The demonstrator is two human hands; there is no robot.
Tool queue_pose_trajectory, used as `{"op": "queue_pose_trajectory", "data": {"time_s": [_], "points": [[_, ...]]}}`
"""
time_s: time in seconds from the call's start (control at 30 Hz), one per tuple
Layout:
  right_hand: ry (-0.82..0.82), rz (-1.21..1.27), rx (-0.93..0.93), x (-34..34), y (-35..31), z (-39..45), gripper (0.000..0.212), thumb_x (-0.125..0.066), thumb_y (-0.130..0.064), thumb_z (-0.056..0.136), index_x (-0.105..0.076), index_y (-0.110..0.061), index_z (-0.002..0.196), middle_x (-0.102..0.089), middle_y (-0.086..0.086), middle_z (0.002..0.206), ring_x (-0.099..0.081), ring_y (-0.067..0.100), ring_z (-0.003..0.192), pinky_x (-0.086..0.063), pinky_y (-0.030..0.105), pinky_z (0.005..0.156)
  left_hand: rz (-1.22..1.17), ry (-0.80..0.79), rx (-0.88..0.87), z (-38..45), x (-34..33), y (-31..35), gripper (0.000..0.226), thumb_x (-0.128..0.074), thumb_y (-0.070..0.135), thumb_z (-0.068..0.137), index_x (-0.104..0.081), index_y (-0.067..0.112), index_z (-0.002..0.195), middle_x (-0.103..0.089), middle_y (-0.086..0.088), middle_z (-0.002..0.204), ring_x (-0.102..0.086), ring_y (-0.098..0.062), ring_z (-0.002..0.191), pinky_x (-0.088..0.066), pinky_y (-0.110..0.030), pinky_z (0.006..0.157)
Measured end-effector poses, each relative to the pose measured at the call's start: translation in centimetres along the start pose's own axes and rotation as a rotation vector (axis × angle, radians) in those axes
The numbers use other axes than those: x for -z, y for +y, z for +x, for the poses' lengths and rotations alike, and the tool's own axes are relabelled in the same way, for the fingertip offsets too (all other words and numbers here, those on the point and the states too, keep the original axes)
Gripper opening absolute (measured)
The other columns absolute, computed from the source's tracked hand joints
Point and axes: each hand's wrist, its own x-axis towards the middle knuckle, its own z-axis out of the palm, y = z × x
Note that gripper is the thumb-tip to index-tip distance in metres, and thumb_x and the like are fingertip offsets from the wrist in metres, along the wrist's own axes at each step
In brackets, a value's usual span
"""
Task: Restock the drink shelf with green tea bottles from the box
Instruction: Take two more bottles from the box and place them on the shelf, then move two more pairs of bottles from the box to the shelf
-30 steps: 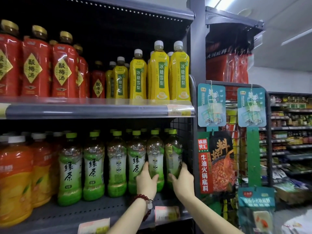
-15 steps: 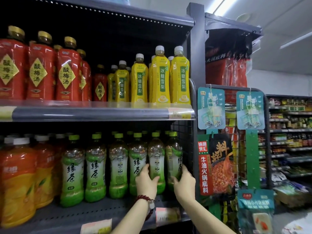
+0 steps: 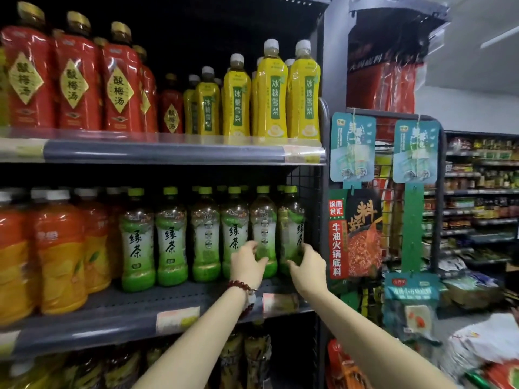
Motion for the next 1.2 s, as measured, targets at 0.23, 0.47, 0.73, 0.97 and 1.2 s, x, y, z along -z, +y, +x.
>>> {"op": "queue_pose_trajectory", "data": {"time_s": [0.23,0.47,0.73,0.97,1.2], "points": [[-0.046,-0.175,0.141,2.5,0.9,-2.6,0.039,-0.067,-0.013,0.082,-0.06,-0.007,0.12,-0.066,0.012,0.118,-0.058,0.028,0.115,-0.042,0.029,0.092,0.05,-0.069,-0.12,-3.1,0.8,1.0,0.036,-0.07,0.014,0.079,-0.063,0.01,0.114,-0.067,-0.008,0.112,-0.063,-0.02,0.102,-0.05,-0.033,0.095],[-0.077,-0.267,0.109,6.8,4.0,-4.8,0.038,-0.065,-0.009,0.081,-0.063,-0.006,0.119,-0.066,0.012,0.12,-0.059,0.027,0.114,-0.044,0.028,0.092,0.17,-0.186,-0.263,-6.5,-0.4,1.5,0.033,-0.069,0.011,0.076,-0.065,0.009,0.109,-0.068,-0.008,0.108,-0.062,-0.02,0.1,-0.048,-0.025,0.087],[-0.058,-0.327,-0.084,10.6,9.5,-7.9,0.04,-0.064,-0.011,0.084,-0.06,-0.006,0.124,-0.063,0.011,0.124,-0.058,0.025,0.114,-0.044,0.024,0.082,0.182,-0.368,-0.337,-10.4,-5.7,2.6,0.03,-0.07,0.014,0.075,-0.066,0.012,0.104,-0.069,-0.009,0.104,-0.063,-0.023,0.097,-0.049,-0.029,0.085],[-0.051,-0.365,-0.241,12.1,16.7,-11.4,0.036,-0.068,-0.013,0.08,-0.064,-0.004,0.115,-0.067,0.013,0.116,-0.061,0.028,0.109,-0.044,0.026,0.08,0.144,-0.539,-0.344,-14.5,-12.7,1.4,0.027,-0.068,0.015,0.076,-0.068,0.012,0.102,-0.069,-0.007,0.105,-0.062,-0.021,0.101,-0.049,-0.031,0.09],[-0.068,-0.38,-0.365,11.7,27.1,-13.7,0.035,-0.063,-0.009,0.081,-0.065,0.0,0.114,-0.067,0.017,0.115,-0.061,0.032,0.108,-0.05,0.037,0.089,0.138,-0.675,-0.301,-18.6,-22.1,-2.1,0.028,-0.071,0.016,0.076,-0.067,0.009,0.103,-0.069,-0.007,0.104,-0.062,-0.02,0.099,-0.048,-0.028,0.087]]}}
